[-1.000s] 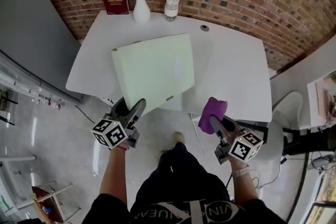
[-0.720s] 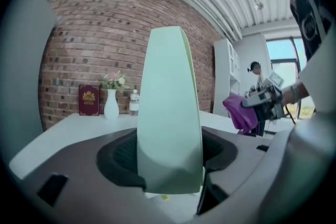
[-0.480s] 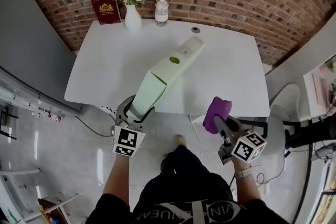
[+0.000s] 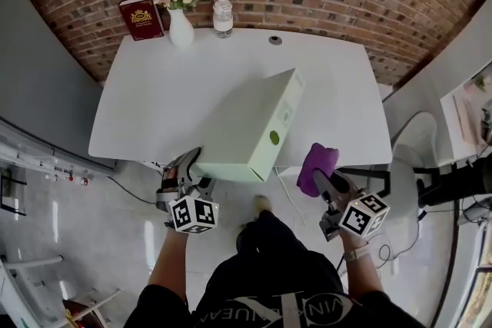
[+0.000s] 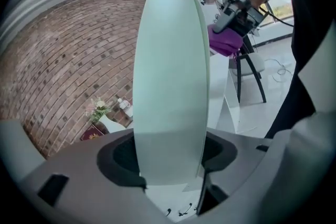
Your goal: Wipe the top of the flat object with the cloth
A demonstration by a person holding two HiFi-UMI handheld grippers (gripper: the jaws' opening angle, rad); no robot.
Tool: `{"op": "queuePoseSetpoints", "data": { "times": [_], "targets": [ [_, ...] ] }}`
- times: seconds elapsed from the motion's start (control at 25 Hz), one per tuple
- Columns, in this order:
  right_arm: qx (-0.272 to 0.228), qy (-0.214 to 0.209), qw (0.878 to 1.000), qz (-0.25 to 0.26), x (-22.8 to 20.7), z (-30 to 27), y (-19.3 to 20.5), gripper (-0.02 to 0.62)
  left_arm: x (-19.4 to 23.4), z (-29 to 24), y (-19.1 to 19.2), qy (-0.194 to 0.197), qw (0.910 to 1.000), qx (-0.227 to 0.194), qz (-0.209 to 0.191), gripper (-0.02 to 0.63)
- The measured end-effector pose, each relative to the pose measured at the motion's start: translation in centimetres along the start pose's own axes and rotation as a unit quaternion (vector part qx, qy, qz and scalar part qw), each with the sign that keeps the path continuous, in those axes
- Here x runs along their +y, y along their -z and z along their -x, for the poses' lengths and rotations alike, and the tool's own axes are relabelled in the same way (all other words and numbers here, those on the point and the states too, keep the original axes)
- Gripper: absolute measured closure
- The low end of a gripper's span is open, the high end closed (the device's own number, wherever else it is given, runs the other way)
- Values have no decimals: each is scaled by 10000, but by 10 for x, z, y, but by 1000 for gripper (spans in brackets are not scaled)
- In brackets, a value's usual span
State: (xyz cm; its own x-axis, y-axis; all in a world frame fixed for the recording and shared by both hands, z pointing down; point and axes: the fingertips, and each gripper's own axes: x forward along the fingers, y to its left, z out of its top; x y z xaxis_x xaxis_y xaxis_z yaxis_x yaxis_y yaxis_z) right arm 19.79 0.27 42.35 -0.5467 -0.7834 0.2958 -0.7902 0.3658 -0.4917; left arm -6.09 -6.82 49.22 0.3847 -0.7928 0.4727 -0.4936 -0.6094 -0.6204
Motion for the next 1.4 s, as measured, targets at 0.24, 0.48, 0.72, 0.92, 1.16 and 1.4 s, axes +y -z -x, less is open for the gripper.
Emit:
{"op": "queuePoseSetpoints", "data": {
  "times": [0.24,0.48,0.72,0.92,1.16,1.4],
  "targets": [
    [-6,-51,10000,-59,-4,2,0,534,-10,-12,6,-135,9963,330,-785,322],
    [59,-110,9998,-126,-4,3,2,534,-16,-23,6,-384,9869,619,-1437,322],
    [346,-70,9993,-151,-8,6,24,534,-20,-27,1,-653,9646,852,-2409,322],
    [584,-85,9980,-206,-7,7,45,534,-27,-39,-2,-827,9403,1020,-3140,322],
    [692,-116,9971,-302,-10,10,57,534,-45,-58,11,-464,9179,1447,-3666,310],
    [731,-91,9966,-381,-18,17,63,534,-92,-64,23,448,9354,1496,-3171,278]
  ]
}}
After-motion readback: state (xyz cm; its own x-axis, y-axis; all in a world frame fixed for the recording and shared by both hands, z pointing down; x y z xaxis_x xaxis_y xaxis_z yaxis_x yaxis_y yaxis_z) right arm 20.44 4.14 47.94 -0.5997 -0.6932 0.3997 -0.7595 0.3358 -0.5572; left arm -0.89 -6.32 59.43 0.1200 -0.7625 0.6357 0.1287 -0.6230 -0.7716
